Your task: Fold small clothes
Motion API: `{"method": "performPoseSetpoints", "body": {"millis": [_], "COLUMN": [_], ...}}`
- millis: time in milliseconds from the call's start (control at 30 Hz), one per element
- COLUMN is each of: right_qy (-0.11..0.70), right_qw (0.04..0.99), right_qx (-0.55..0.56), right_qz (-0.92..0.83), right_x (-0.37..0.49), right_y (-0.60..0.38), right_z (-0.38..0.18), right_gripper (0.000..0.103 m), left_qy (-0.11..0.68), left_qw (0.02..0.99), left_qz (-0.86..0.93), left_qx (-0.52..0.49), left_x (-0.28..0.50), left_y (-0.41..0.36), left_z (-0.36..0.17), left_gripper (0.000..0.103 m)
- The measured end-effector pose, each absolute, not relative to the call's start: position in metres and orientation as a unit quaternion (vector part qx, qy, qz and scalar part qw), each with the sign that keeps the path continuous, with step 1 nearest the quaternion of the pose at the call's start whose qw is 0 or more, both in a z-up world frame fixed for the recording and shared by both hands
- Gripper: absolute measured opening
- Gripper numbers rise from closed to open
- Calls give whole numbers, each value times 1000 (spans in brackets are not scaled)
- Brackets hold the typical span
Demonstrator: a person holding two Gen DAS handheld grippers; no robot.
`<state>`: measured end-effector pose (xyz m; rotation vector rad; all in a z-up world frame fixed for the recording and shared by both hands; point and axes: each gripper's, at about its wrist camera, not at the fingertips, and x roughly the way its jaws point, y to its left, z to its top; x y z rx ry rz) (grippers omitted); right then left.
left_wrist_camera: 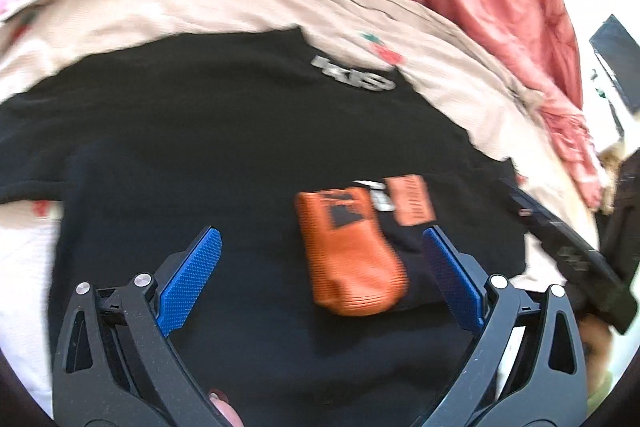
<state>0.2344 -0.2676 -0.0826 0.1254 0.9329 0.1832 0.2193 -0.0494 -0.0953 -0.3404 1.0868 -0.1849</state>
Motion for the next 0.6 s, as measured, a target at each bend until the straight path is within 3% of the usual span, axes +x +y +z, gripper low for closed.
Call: {"method": "performPoseSetpoints", "body": {"millis": [33,100,167,233,267,300,467,600], "right_qy": [450,457,458,459,458,458,454,447], "right_qw": [887,883,881,880,881,882,883,885], "right_qx": [56,69,86,83,80,76,88,94], "right_qz": [83,81,84,84,82,79,80,90], "right_x": [235,235,234,234,234,235,237,236], "right_y": [-270,-275,-279,-279,-279,-278,-283,-284], "right_z": [-85,-88,-90,-92,-91,-90,-89,-86], "right_gripper": [60,66,70,71,71,71,71,71], "left_qy": [519,539,553,561,562,561,546,505], "left_qw": [834,822,811,804,804,805,819,850], "left_qz": [-94,-94,-92,-95,-96,-96,-111,-101], "left_qx": [-161,-159,-166,-173,-171,-166,-136,-109], "left_x": [223,229,234,236,236,236,234,236], "left_y": [-55,-65,-71,-78,-81,-85,-89,-61], "left_z": [-99,-111,-120,-127,-128,-130,-116,-76], "left_gripper": [94,83,55,45,25,15,10,10]}}
